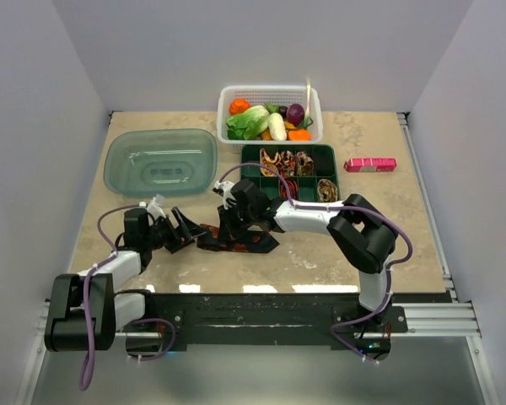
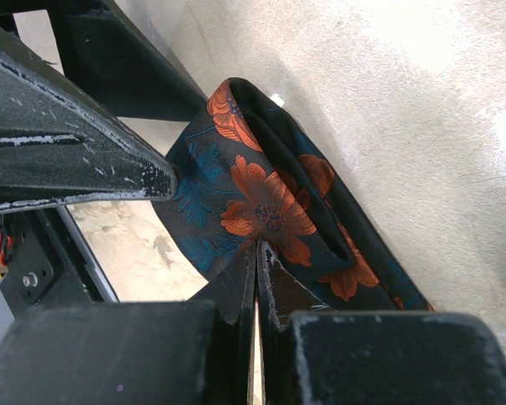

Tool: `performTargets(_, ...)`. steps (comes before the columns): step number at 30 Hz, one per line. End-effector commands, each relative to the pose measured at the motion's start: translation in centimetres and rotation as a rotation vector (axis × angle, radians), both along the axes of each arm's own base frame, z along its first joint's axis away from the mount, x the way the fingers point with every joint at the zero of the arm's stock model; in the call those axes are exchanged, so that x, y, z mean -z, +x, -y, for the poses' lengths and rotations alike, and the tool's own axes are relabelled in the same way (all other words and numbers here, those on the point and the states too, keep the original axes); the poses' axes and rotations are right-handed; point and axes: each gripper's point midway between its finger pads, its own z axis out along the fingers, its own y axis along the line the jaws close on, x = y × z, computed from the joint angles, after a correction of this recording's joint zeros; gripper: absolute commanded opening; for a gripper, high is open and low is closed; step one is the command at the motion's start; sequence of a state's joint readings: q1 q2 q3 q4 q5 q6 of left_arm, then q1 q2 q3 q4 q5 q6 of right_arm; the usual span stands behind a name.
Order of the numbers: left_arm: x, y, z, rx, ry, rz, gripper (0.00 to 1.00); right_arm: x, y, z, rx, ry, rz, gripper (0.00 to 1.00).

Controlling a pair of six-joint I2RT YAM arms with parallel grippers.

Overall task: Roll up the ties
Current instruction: Roll the tie at the center of the board.

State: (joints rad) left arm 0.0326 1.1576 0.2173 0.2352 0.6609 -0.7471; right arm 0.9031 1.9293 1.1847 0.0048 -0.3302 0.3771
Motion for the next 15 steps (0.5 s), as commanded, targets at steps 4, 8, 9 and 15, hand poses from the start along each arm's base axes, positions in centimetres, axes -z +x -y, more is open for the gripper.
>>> performTargets(4,0.6,-0.3,0.6,0.048,-0.031,0.053,0.78,2.7,-0.1,1.1,0.011,-0.081,0.003,0.0)
performTargets(8,0.7,-0.6,1.4,0.081,-0.061,0.054,0.75,2.9,-0.1,1.2,0.014,-0.088,0.002,0.0)
performTargets(9,0.9,-0.7,1.6,0.094,-0.062,0.053,0.74,2.9,-0.1,1.2,0.013,-0.089,0.003,0.0)
performTargets(15,1.5,-1.2,3.4,0.17,-0.068,0.042,0.66,2.7,0.0,1.1,0.018,-0.084,0.005,0.0)
